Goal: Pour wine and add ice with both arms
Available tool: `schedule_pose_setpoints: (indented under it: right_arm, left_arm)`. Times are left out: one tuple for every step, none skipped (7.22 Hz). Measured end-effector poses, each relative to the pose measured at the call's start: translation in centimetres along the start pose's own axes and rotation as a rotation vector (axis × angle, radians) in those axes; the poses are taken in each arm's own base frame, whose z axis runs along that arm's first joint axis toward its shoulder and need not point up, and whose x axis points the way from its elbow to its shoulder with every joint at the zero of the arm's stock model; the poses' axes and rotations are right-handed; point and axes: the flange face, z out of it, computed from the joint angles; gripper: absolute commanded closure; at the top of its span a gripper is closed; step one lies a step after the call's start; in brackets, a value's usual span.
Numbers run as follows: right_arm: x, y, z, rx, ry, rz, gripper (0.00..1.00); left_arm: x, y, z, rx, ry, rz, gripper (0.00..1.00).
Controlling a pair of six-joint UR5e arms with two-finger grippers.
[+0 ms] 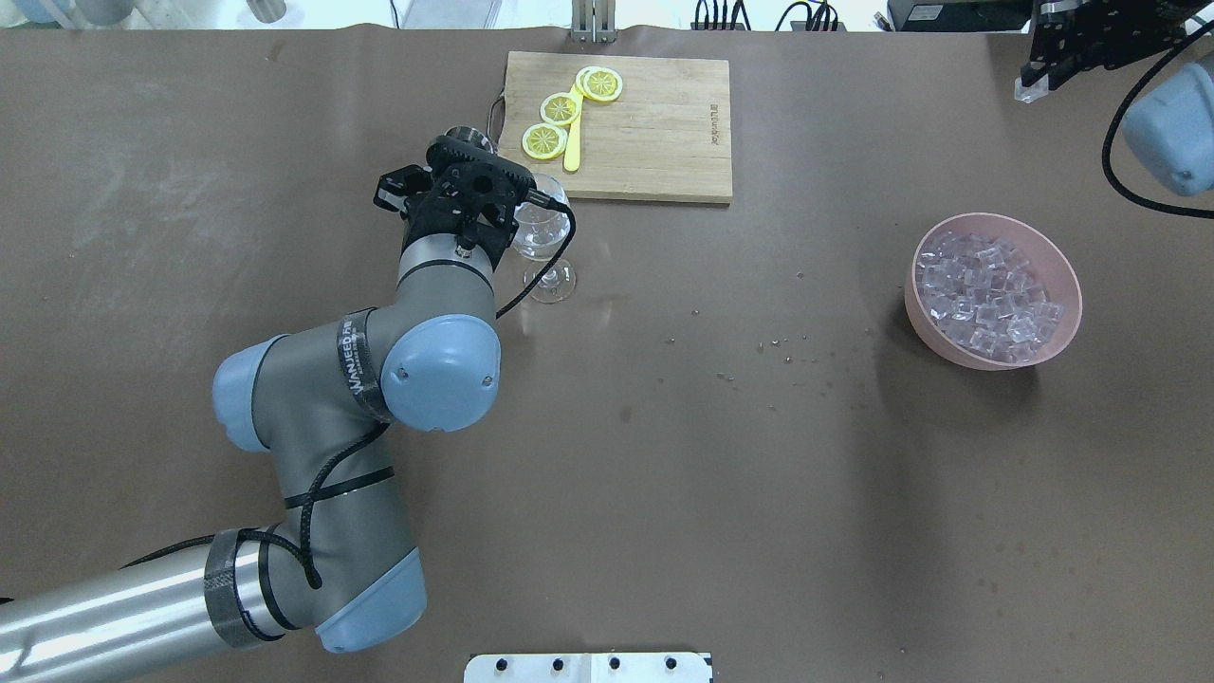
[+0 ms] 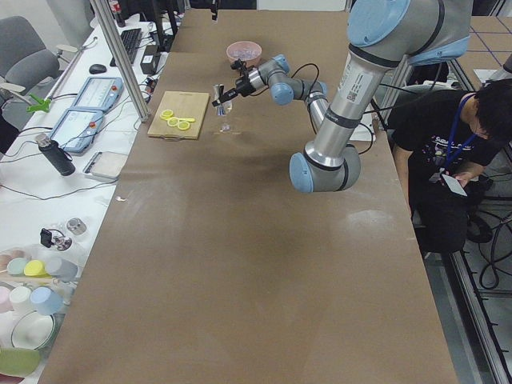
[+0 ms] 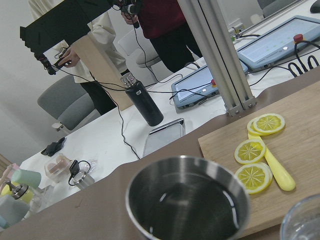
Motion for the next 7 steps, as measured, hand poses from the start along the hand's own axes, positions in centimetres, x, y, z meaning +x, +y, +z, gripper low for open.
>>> schedule_pose_setpoints:
  right_arm:
    - [-0.3,-0.1,-0.1,0.000,-0.005,-0.004,1.00]
    - [-0.5,-0.1,-0.2,-0.001,-0.009,-0.006,1.00]
    - [-0.7,-0.1,-0.2,-0.003,-0.012,-0.007,1.00]
    - [-0.9,-0.2,-0.3,-0.002,-0.014,-0.009,1.00]
    - [-1.1,-0.3,-0.4,-0.001,-0.016,-0.010,1.00]
    - [-1.1,-0.4,-0.6,0.000,-0.016,-0.009,1.00]
    - [-1.0,-0.4,-0.6,0.002,-0.015,-0.008,1.00]
  left_arm:
    - [0.0,0.0,0.0,-0.004,-0.012,0.017,0.88]
    - [0.2,-0.2,0.0,-0.009,-0.022,0.031,0.88]
    - [0.4,-0.3,0.0,-0.012,-0.028,0.039,0.88]
    - [1.0,-0.5,-0.1,-0.011,-0.033,0.046,0.88]
    - [1.8,-0.6,-0.2,-0.009,-0.038,0.056,0.88]
    - [2.4,-0.8,-0.2,-0.008,-0.046,0.067,0.88]
    - [2.8,-0.9,-0.3,-0.005,-0.054,0.076,0.89]
